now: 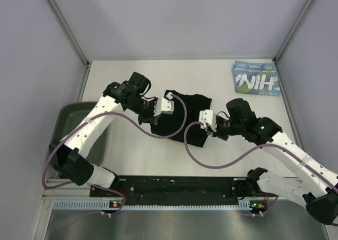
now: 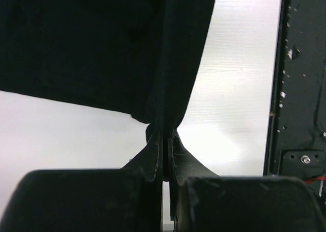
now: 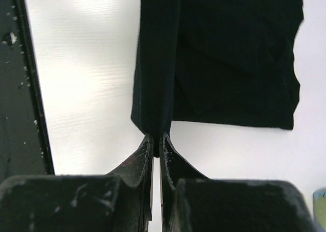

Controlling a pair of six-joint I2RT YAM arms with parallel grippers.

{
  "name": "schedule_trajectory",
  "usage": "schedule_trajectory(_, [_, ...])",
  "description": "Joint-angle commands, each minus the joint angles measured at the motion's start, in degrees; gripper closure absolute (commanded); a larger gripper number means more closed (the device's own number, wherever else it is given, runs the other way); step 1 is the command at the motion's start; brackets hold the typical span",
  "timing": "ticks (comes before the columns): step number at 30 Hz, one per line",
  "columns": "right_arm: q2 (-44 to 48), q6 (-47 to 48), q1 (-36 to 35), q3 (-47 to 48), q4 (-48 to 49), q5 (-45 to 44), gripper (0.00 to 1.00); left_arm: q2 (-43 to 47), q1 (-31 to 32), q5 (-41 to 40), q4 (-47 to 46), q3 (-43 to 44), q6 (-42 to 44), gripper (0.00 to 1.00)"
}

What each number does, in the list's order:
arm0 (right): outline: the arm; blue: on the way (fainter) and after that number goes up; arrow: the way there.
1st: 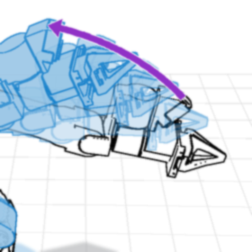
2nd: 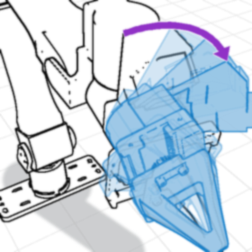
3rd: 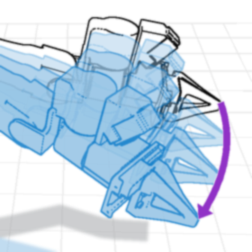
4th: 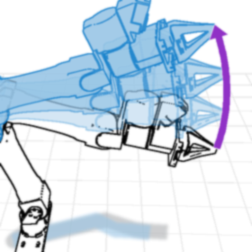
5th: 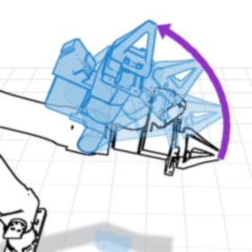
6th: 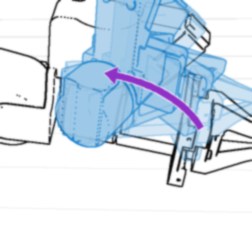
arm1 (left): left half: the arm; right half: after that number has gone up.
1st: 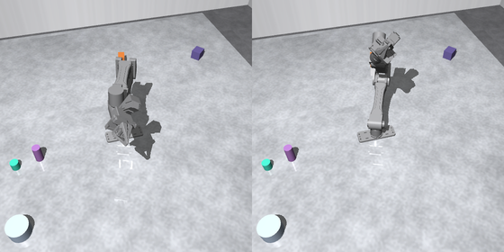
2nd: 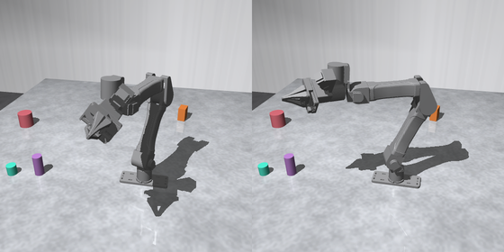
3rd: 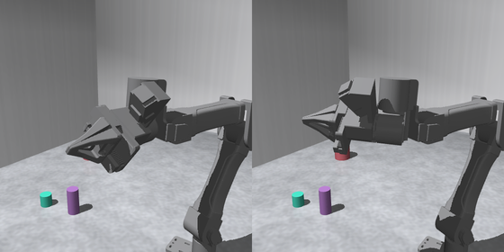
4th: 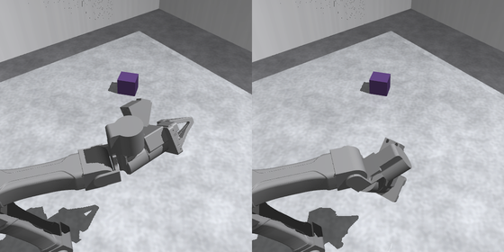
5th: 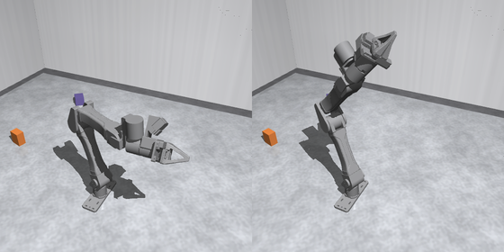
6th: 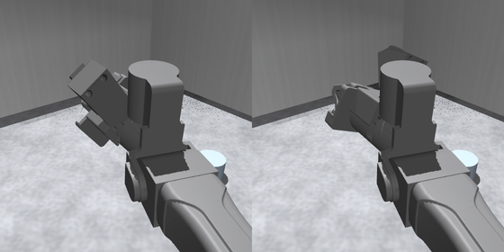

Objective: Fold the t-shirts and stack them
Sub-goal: Fold the long partially folded tshirt into a neat square

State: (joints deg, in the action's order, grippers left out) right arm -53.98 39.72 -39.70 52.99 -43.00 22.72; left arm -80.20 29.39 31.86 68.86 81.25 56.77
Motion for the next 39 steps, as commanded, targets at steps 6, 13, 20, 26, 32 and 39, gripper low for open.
schedule_trajectory(6, [-8.0, -4.6, 13.3, 3.2, 9.6, 4.3, 1.00, -17.2, -4.4, -5.0, -5.7, 16.9, -9.0, 1.00])
schedule_trajectory(13, [-15.5, -5.2, 19.4, 5.3, 16.5, 6.2, 1.00, -28.2, -6.4, -6.4, -5.0, 29.9, -13.0, 1.00])
schedule_trajectory(20, [-22.8, -5.3, 23.4, 8.9, 19.0, 6.5, 1.00, -32.3, -6.5, -7.9, -10.8, 32.2, -15.2, 1.00])
schedule_trajectory(26, [-28.8, -5.1, 25.2, 11.3, 20.4, 6.8, 1.00, -36.6, -6.6, -11.9, -14.8, 34.8, -16.6, 1.00])
schedule_trajectory(32, [-34.2, -6.0, 26.7, 13.5, 22.2, 5.4, 1.00, -40.8, -6.6, -13.7, -20.3, 36.2, -18.7, 1.00])
schedule_trajectory(39, [-39.4, -9.7, 27.3, 14.0, 28.0, 2.3, 1.00, -44.9, -6.5, -15.1, -29.0, 36.3, -22.9, 1.00])
